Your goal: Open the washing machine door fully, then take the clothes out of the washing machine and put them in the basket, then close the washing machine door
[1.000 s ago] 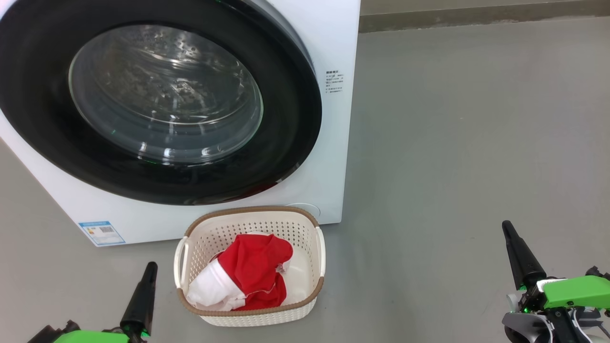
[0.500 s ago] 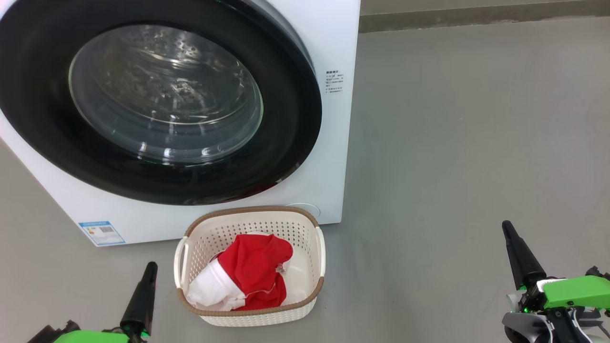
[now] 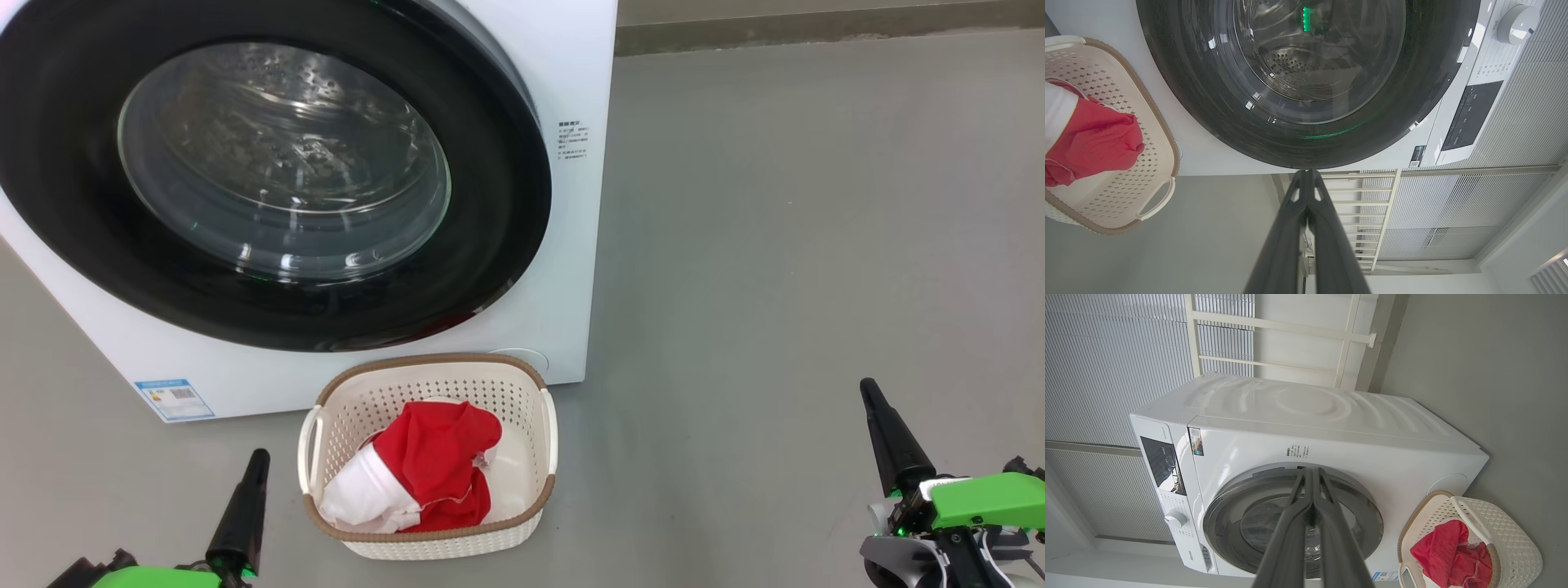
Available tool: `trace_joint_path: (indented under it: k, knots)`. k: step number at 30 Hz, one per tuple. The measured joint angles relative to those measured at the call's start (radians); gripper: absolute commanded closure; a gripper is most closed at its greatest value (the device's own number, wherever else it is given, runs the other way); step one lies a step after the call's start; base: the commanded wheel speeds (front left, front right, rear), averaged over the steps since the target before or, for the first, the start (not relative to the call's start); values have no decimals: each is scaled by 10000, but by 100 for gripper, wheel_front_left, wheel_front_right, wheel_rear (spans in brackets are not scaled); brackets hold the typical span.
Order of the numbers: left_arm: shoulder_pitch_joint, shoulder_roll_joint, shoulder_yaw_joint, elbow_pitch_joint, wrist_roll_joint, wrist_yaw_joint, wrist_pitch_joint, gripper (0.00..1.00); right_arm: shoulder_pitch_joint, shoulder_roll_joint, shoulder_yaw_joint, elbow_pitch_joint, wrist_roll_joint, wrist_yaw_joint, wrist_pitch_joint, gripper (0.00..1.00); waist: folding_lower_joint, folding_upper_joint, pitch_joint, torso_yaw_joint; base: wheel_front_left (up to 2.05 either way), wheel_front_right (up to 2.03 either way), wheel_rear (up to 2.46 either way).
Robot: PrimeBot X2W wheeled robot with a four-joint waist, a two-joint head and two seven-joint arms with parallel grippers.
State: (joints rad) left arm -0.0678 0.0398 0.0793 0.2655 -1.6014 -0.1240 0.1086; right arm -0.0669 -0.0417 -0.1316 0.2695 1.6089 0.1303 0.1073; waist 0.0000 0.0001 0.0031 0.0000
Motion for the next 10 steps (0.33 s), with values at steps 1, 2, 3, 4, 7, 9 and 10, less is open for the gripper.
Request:
trace_joint_path:
  k: [1, 2, 3, 4, 7, 9, 10]
  knots:
    - [0, 0, 0, 0, 0, 2, 0, 100, 0, 0, 0, 0, 0, 0, 0, 100, 0, 0, 0, 0, 0, 0, 0]
    - [0, 0, 0, 0, 0, 0, 0, 100, 0, 0, 0, 0, 0, 0, 0, 100, 0, 0, 0, 0, 0, 0, 0]
    - [0, 0, 0, 0, 0, 0, 0, 100, 0, 0, 0, 0, 0, 0, 0, 100, 0, 0, 0, 0, 0, 0, 0]
    - [0, 0, 0, 0, 0, 0, 0, 100, 0, 0, 0, 0, 0, 0, 0, 100, 0, 0, 0, 0, 0, 0, 0]
    - [0, 0, 0, 0, 0, 0, 0, 100, 0, 0, 0, 0, 0, 0, 0, 100, 0, 0, 0, 0, 0, 0, 0]
    - [0, 0, 0, 0, 0, 0, 0, 100, 0, 0, 0, 0, 0, 0, 0, 100, 0, 0, 0, 0, 0, 0, 0]
    - [0, 0, 0, 0, 0, 0, 0, 100, 0, 0, 0, 0, 0, 0, 0, 100, 0, 0, 0, 0, 0, 0, 0]
